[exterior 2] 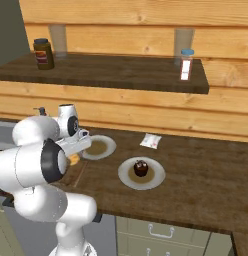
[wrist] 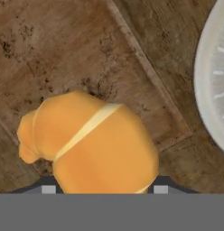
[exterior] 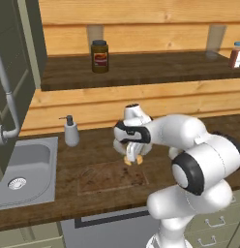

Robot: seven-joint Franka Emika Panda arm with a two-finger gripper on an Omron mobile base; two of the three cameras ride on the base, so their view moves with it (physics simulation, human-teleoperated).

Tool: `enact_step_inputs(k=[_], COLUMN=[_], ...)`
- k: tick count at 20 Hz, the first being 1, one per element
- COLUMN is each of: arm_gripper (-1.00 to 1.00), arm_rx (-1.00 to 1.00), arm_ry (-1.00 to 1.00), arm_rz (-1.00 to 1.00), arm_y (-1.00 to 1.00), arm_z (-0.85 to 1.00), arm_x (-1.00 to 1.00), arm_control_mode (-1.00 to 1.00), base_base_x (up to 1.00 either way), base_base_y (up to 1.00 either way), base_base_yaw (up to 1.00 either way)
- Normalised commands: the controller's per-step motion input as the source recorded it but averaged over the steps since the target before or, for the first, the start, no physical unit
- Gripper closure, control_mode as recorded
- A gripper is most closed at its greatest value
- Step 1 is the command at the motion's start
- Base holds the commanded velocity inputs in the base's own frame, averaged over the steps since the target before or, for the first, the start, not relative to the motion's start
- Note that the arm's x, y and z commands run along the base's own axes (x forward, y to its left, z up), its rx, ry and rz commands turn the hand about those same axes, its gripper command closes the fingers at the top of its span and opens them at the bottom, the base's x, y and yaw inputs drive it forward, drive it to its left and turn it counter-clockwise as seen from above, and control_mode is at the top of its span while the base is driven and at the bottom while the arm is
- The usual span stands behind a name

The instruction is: From the different types of pastries on the counter, select a croissant and place it on the cutting board. Then retrieve a jar of jam from the cabinet and place it alongside the croissant on the cutting board.

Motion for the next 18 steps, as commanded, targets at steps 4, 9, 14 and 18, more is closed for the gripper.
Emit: enact_step_inputs(k=[4,9,14,18], arm_gripper=[1.0,1.0,1.0,-1.0], arm_rx=[-0.02,-0.01,0.0,0.0], arm_ry=[0.19,0.17,0.05,0.02], arm_rz=[0.0,0.0,0.0,0.0], arm_y=[0.54,0.26,0.0,0.0], arm_z=[-0.03,-0.34,-0.45,-0.42], arm_x=[-0.29,0.54,0.61,0.31], arm_control_mode=[-1.0,-1.0,-1.0,-1.0], base_base_x=[0.0,0.0,0.0,0.0], base_base_y=[0.0,0.0,0.0,0.0], base_base_yaw=[0.0,0.0,0.0,0.0])
